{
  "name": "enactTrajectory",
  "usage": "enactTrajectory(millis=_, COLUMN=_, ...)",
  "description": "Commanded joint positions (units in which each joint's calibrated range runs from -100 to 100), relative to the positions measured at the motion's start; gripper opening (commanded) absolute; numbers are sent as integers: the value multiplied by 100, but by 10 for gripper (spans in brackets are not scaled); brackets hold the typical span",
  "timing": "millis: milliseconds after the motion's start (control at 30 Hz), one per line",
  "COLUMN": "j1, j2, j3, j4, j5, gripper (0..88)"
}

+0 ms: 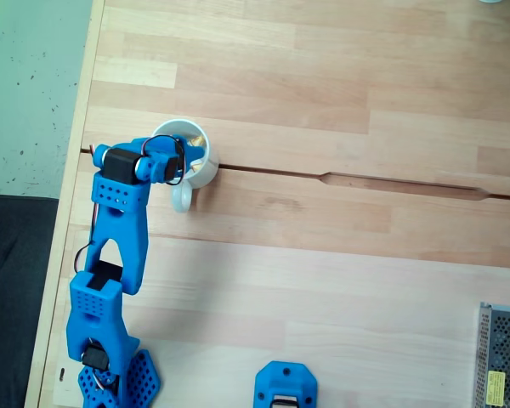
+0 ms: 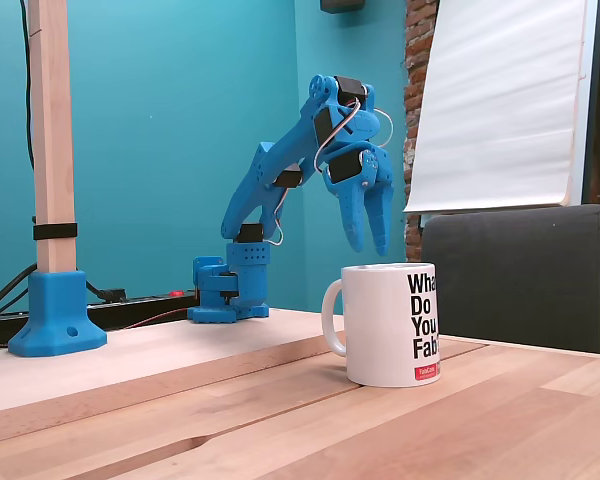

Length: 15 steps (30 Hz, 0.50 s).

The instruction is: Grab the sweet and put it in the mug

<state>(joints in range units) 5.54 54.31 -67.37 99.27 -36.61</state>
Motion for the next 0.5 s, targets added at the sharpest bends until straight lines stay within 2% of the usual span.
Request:
enactTrajectory(millis=0, j1=27, j2=-449, j3=-310, j4=1, j5=-15, gripper=288)
enactTrajectory(millis=167, j1=20, j2=-457, j3=-310, j4=1, j5=-20, gripper=238)
enactTrajectory(millis=233, j1=20, j2=-457, j3=-310, j4=9, j5=5, gripper=180)
enactTrajectory(millis=367, j1=27, j2=-543, j3=-319, j4=25, j5=34, gripper=5)
enactTrajectory(millis=467, j1=27, j2=-569, j3=-328, j4=57, j5=39, gripper=0)
